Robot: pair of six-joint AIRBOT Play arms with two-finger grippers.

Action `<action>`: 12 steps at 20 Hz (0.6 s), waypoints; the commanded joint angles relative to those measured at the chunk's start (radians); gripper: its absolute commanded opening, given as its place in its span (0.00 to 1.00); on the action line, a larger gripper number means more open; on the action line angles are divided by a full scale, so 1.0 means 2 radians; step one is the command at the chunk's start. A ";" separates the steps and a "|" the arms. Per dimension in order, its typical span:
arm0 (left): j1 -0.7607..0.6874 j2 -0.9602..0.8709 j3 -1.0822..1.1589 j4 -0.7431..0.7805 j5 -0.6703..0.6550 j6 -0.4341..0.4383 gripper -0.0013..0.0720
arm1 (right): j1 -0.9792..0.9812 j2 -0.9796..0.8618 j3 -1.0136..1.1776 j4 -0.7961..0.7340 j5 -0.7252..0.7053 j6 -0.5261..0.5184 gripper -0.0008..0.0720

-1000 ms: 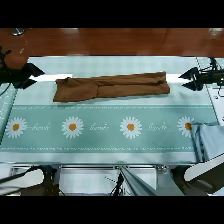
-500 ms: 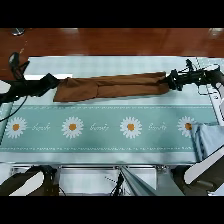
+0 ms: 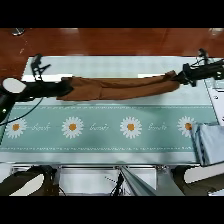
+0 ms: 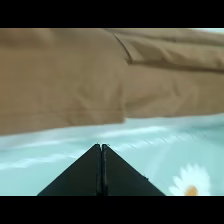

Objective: Fold the shirts.

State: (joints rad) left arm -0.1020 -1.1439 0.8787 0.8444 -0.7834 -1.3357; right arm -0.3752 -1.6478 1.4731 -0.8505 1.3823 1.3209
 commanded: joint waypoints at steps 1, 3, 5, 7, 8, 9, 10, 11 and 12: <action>-0.070 -0.024 0.018 -0.004 0.016 -0.015 0.04 | -0.015 0.152 -0.098 -0.059 0.002 -0.009 0.04; -0.118 -0.064 0.056 -0.004 0.015 -0.015 0.04 | -0.017 0.240 -0.152 -0.063 0.000 -0.006 0.04; -0.167 -0.119 0.115 -0.003 0.009 -0.023 0.04 | -0.017 0.320 -0.193 -0.062 0.000 0.011 0.04; -0.208 -0.182 0.187 -0.003 -0.014 -0.034 0.04 | -0.017 0.387 -0.217 -0.062 0.007 0.030 0.04; -0.226 -0.215 0.225 -0.003 -0.031 -0.042 0.04 | -0.017 0.415 -0.223 -0.062 0.014 0.038 0.04; -0.244 -0.249 0.265 -0.003 -0.048 -0.049 0.04 | -0.017 0.437 -0.224 -0.062 0.020 0.044 0.04; -0.261 -0.278 0.299 -0.003 -0.055 -0.049 0.04 | -0.016 0.456 -0.224 -0.060 0.023 0.049 0.04; -0.279 -0.308 0.330 -0.004 -0.054 -0.055 0.04 | -0.016 0.470 -0.224 -0.055 0.023 0.052 0.04; -0.296 -0.332 0.355 -0.004 -0.055 -0.070 0.04 | -0.016 0.480 -0.224 -0.047 0.023 0.053 0.04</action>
State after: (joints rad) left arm -0.5930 -1.6535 1.4174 0.8368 -0.8497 -1.4242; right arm -0.4072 -0.7990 1.0466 -0.9638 1.4166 1.3952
